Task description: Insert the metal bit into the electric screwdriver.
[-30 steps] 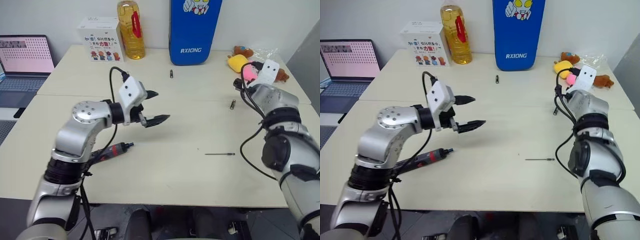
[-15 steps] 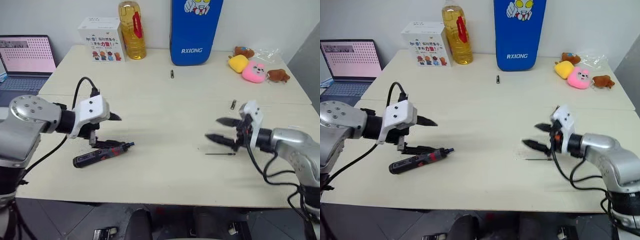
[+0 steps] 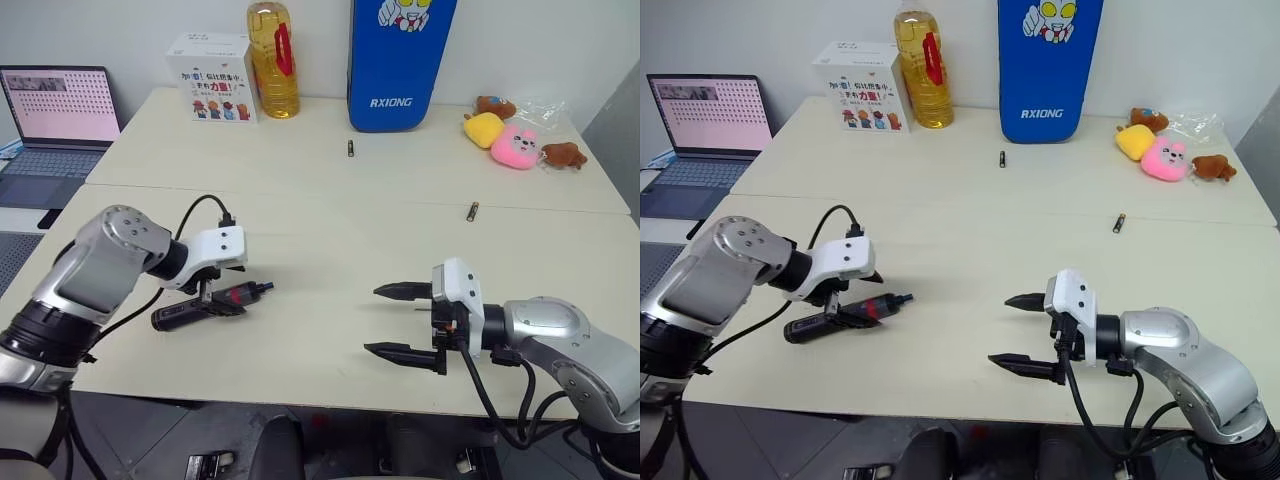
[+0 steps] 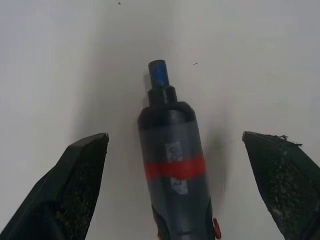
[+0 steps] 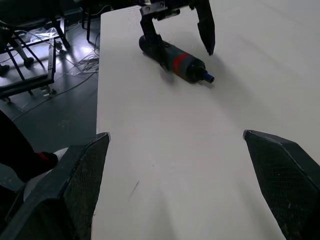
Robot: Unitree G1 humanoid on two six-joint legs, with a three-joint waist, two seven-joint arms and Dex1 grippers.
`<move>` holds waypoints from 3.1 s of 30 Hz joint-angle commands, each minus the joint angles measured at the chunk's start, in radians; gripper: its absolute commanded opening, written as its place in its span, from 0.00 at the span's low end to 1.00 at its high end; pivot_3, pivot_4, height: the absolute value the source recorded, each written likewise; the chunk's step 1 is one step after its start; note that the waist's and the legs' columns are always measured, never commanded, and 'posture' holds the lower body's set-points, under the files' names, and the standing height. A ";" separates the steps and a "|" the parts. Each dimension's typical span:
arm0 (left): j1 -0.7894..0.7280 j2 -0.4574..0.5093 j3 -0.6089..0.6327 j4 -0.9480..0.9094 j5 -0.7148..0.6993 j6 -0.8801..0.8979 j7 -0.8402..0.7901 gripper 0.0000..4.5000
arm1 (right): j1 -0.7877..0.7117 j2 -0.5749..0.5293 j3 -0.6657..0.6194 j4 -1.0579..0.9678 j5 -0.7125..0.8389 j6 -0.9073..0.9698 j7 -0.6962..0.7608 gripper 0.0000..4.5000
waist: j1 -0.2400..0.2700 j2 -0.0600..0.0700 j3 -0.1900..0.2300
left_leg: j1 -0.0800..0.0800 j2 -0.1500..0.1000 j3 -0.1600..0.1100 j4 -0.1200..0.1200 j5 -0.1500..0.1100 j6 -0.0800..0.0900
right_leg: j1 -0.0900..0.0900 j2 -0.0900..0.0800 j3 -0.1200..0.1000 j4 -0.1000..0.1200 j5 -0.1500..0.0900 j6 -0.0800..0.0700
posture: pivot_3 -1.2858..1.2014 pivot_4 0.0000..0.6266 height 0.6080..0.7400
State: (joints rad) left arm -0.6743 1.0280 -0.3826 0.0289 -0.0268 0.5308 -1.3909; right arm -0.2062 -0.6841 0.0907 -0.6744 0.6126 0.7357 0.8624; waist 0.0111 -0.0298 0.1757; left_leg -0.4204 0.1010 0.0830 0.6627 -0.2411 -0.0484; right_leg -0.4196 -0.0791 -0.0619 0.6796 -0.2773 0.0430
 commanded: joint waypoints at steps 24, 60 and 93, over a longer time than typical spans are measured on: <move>-0.063 -0.101 -0.070 0.138 0.134 -0.115 -0.087 0.43 | 0.065 0.014 0.018 -0.090 -0.030 -0.076 -0.101 1.00 | 0.010 -0.001 -0.001 | 0.004 0.000 -0.001 0.001 0.000 0.000 | 0.005 0.000 -0.001 0.000 0.000 0.000 | 0.52 0.24 1.00; 0.130 -0.894 0.396 -0.064 -0.321 -0.235 0.650 0.37 | -0.200 0.146 -0.306 -0.045 0.624 0.114 -0.863 1.00 | -0.010 -0.003 -0.002 | 0.005 0.000 -0.004 0.002 0.000 0.000 | 0.009 -0.001 -0.003 -0.001 0.000 0.000 | 0.52 0.24 1.00; 0.236 -0.662 0.364 -0.157 -0.394 -0.161 0.598 0.37 | -0.402 -0.506 0.301 0.515 -0.301 -0.233 0.326 1.00 | -0.021 -0.001 -0.004 | 0.009 0.000 -0.003 -0.001 0.000 0.000 | 0.010 0.000 -0.001 -0.002 0.000 0.000 | 0.52 0.24 1.00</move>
State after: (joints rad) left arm -0.4325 0.3643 -0.0140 -0.1165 -0.4207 0.3640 -0.7979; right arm -0.5405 -1.2034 0.3048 -0.2416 0.4329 0.5759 1.0427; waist -0.0096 -0.0312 0.1719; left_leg -0.4112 0.1013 0.0808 0.6625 -0.2412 -0.0480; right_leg -0.4100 -0.0787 -0.0625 0.6779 -0.2772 0.0430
